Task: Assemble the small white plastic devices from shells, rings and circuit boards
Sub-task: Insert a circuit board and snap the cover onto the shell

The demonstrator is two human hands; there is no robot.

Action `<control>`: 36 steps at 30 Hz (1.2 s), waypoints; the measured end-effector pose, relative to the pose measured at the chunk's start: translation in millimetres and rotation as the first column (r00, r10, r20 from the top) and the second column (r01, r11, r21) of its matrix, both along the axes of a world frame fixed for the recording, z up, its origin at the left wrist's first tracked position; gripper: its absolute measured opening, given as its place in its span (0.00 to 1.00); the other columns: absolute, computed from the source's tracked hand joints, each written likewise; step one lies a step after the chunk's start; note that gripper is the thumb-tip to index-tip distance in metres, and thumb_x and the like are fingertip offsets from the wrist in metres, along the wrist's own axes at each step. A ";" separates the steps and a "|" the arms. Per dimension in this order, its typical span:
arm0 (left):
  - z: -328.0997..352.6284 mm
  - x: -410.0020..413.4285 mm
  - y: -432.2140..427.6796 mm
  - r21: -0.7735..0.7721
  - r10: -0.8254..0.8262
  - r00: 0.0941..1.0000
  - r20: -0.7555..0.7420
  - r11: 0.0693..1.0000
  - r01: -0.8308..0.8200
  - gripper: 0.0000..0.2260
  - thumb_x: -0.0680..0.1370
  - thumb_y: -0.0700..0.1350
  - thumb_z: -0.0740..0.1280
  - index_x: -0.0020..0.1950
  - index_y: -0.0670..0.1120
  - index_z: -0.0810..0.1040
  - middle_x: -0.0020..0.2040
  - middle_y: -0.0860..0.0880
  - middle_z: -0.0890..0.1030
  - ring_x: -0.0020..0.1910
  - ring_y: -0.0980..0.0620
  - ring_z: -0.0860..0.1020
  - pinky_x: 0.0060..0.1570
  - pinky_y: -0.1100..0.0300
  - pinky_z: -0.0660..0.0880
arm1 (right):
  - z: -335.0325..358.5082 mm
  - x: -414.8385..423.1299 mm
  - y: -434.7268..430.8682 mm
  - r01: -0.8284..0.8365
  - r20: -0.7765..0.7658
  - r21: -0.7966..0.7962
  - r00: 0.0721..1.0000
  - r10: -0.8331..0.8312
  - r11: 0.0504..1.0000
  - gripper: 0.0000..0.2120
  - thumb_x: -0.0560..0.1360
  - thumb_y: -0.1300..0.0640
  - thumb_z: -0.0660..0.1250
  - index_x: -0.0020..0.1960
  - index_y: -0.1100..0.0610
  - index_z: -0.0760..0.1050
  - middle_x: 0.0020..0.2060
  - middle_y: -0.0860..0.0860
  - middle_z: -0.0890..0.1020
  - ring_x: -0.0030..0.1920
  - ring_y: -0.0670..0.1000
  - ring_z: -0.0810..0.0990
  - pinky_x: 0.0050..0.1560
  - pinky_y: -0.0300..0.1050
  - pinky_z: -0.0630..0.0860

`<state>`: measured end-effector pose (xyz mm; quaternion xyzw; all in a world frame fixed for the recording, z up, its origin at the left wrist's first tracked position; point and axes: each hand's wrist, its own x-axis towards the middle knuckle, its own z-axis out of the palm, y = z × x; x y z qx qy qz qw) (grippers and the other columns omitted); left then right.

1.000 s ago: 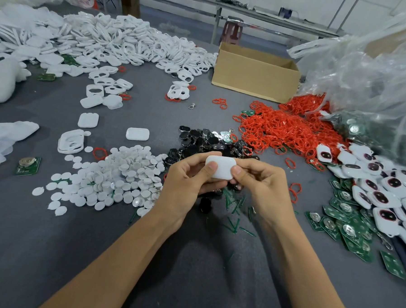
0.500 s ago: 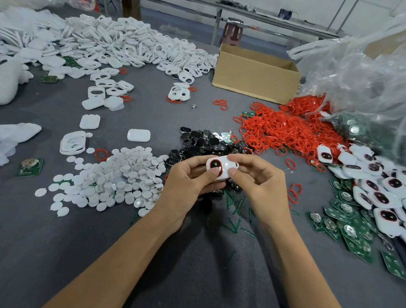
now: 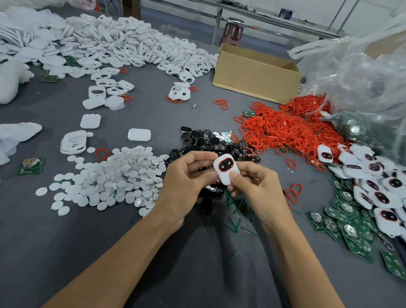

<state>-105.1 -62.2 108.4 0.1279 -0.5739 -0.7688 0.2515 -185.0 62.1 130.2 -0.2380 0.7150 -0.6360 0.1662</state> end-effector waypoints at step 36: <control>4.9 -0.2 -5.4 -0.054 0.145 0.988 -0.059 0.988 -0.148 0.10 0.77 0.30 0.65 0.53 0.43 0.80 0.45 0.47 0.85 0.44 0.48 0.85 0.41 0.61 0.81 | 29.8 -149.7 212.4 0.802 -0.570 0.452 0.596 -0.566 0.389 0.15 0.74 0.60 0.67 0.58 0.65 0.78 0.47 0.65 0.83 0.50 0.63 0.81 0.45 0.45 0.71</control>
